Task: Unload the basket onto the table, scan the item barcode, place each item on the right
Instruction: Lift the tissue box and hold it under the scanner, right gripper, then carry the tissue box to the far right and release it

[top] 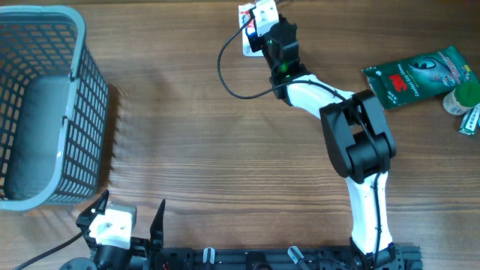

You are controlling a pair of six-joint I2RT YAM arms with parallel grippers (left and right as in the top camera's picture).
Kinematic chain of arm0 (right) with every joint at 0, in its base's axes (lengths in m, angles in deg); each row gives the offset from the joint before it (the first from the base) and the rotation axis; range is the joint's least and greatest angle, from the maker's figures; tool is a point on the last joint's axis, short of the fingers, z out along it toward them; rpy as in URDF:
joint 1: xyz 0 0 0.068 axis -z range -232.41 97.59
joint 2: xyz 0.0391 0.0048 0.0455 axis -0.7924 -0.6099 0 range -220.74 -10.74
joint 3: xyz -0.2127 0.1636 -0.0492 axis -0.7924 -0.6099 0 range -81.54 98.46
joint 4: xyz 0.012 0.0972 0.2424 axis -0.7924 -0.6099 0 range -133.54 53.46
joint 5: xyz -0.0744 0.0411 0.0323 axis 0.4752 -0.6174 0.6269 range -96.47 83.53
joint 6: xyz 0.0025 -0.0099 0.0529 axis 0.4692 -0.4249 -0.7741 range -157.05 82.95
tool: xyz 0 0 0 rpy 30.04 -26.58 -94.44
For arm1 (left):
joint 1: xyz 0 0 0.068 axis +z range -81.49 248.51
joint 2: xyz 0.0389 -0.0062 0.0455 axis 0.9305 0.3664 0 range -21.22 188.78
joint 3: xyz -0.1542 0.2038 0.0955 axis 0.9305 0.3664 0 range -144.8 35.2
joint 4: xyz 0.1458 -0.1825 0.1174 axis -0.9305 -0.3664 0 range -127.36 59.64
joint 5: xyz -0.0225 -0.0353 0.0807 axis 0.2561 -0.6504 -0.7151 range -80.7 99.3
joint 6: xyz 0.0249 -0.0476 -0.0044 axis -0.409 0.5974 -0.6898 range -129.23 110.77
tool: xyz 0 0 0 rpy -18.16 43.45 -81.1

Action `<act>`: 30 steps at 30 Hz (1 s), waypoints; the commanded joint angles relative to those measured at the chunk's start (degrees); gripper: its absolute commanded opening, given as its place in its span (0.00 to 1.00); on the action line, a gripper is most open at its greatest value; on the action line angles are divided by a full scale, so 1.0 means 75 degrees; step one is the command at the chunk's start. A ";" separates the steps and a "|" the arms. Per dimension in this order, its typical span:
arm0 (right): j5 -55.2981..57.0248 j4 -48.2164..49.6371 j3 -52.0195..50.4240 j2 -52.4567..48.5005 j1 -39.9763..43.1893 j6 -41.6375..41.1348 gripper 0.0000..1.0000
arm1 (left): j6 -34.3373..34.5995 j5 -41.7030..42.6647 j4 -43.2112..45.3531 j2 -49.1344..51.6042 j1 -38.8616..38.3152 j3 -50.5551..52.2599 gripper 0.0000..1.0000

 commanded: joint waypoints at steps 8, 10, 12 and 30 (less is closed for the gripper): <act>0.0554 0.0020 0.0012 0.0373 0.0026 0.0414 0.04 | 0.0020 0.0090 0.0020 -0.0012 -0.0035 0.0006 1.00; 0.1154 -0.0743 0.0012 0.0871 0.0017 0.0259 0.04 | 0.0020 0.0090 0.0020 -0.0012 -0.0035 0.0006 1.00; 0.2057 -0.2425 0.0012 0.1693 0.0020 0.0111 0.04 | 0.0020 0.0090 0.0020 -0.0012 -0.0035 0.0006 1.00; 0.3040 -1.0249 -0.1606 0.3558 0.4695 -0.1941 0.05 | 0.0020 0.0090 0.0020 -0.0012 -0.0035 0.0006 1.00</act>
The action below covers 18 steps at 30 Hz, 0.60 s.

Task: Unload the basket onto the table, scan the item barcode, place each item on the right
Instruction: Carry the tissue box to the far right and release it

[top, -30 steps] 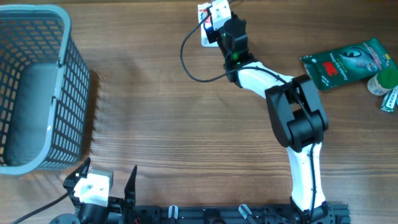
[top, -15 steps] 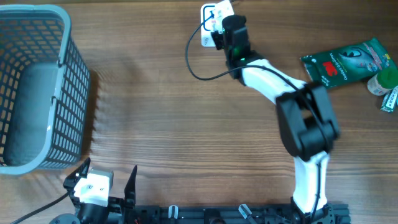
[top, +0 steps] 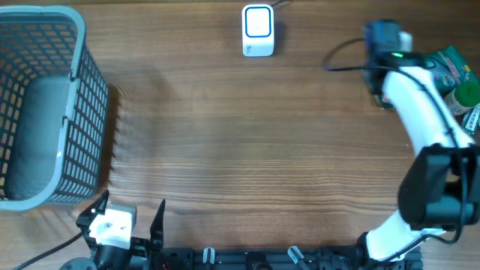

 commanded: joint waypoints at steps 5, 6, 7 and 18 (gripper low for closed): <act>-0.2527 0.1716 -0.1241 -0.0175 0.2288 -0.0417 0.05 | 0.0020 0.0090 0.0020 -0.0009 -0.0035 0.0006 1.00; -0.2617 0.1821 -0.1262 -0.0175 0.2433 -0.0423 0.04 | 0.0020 0.0090 0.0017 -0.0009 -0.0035 0.0006 1.00; -0.2771 0.1926 -0.1259 -0.0172 0.2570 -0.0423 0.07 | 0.0020 0.0090 0.0020 -0.0009 -0.0035 0.0006 1.00; -0.4214 0.0708 -0.0169 0.1131 0.2241 -0.0367 1.00 | 0.0020 0.0090 0.0020 -0.0009 -0.0035 0.0006 1.00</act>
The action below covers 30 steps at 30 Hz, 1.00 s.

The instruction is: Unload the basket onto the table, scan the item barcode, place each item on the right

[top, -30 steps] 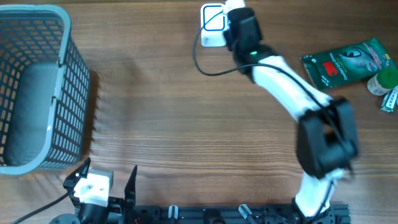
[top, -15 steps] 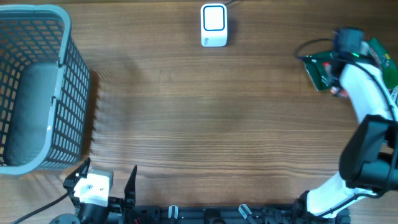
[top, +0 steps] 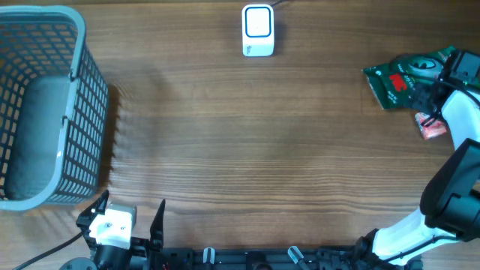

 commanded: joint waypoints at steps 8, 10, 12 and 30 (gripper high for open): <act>-0.5082 -0.0647 0.0688 0.4048 -0.0705 -0.0029 1.00 | 0.0020 0.0090 0.0017 -0.0009 -0.0035 0.0006 1.00; -0.5718 -0.0667 0.0688 0.4937 -0.0702 -0.0032 1.00 | 0.0020 0.0090 0.0017 -0.0009 -0.0035 0.0006 1.00; -0.5773 -0.0761 0.0688 0.6030 -0.0702 -0.0044 1.00 | 0.0020 0.0090 0.0017 -0.0009 -0.0035 0.0006 1.00; -0.5566 -0.2075 0.0635 0.8110 -0.0711 -0.0032 1.00 | 0.0020 0.0090 0.0017 -0.0009 -0.0035 0.0006 1.00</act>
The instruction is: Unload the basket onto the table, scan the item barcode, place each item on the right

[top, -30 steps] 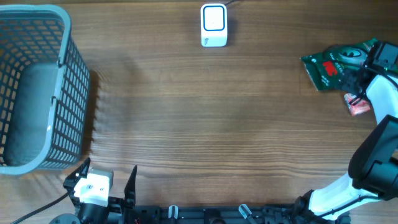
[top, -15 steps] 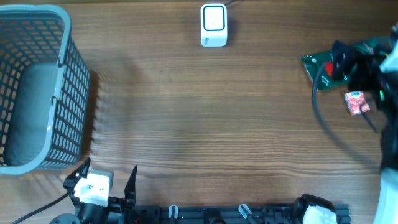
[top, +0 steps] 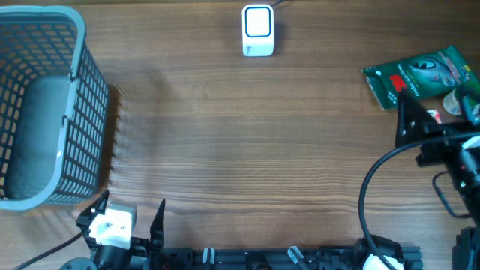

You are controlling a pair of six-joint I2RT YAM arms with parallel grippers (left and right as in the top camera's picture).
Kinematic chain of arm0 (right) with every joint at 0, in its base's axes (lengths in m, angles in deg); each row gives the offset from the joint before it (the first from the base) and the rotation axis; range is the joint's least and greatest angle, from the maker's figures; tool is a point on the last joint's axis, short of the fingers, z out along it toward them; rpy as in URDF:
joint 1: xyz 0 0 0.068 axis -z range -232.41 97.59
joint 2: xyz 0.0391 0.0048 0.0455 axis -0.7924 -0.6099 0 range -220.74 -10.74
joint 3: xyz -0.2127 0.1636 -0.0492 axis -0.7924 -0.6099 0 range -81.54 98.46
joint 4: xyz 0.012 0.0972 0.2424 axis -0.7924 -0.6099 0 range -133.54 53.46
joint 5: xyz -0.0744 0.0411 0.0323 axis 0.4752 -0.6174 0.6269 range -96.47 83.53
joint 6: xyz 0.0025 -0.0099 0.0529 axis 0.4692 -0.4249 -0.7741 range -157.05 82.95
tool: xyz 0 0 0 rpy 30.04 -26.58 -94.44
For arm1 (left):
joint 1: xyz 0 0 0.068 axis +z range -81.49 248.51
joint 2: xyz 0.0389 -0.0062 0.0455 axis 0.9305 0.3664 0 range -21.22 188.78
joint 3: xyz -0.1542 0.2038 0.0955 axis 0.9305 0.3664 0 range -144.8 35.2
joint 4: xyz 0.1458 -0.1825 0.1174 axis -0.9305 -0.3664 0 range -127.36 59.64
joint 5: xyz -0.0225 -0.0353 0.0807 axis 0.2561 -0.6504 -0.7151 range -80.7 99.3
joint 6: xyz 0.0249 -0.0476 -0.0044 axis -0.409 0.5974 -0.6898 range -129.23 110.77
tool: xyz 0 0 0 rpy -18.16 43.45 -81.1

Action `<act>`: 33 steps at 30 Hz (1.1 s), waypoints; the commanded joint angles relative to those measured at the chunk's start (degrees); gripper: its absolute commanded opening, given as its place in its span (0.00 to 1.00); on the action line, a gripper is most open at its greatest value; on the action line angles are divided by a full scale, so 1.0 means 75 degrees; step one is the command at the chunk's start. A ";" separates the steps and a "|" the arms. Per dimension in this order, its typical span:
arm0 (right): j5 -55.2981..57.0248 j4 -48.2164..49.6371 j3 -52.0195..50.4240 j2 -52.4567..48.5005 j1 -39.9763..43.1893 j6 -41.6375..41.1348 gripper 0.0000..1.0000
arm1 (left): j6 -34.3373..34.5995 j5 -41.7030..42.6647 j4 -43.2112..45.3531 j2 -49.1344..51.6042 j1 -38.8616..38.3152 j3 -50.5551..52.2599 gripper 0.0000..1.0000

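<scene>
The white barcode scanner [top: 257, 30] stands at the table's far edge, its window facing up. A small red-and-white item [top: 433, 115] lies on the wood at the right, just below the green packet [top: 420, 73]. My right gripper [top: 421, 124] hangs low over that spot and looks open; one black finger [top: 405, 114] rises left of the item, apart from it. My left gripper [top: 126, 216] rests open at the near left edge with nothing in it.
A grey mesh basket [top: 45, 187] fills the left side. A green-capped bottle [top: 466, 96] stands at the right edge beside the packet. The right arm's black cable [top: 369, 187] loops over the near right of the table.
The right arm has pulled back toward the near right corner. The red-and-white item now lies a little higher by the packet, showing free beside the finger. The left arm is unchanged.
First my right gripper held the small item right at the scanner. Then the arm was over the right side near the green packet, the scanner left bare. Later the item lay low at the right edge under the gripper. Now it rests there and the arm has withdrawn.
</scene>
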 commanded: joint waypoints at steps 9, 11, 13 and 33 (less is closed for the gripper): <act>0.1003 0.0836 -0.1212 0.1309 -0.1023 -0.0023 1.00 | 0.0020 0.0090 0.0015 -0.0009 -0.0035 0.0006 1.00; 0.1145 0.1510 -0.1953 0.1958 -0.1343 -0.0029 1.00 | 0.0020 0.0090 0.0015 -0.0009 -0.0035 0.0006 1.00; 0.1145 0.2349 -0.2833 0.2652 -0.1574 -0.0029 1.00 | 0.0020 0.0090 0.0015 -0.0009 -0.0035 0.0006 1.00; 0.1903 0.7504 -0.9256 0.5706 -0.2107 -0.0697 1.00 | 0.0020 0.0090 0.0015 -0.0009 -0.0035 0.0006 1.00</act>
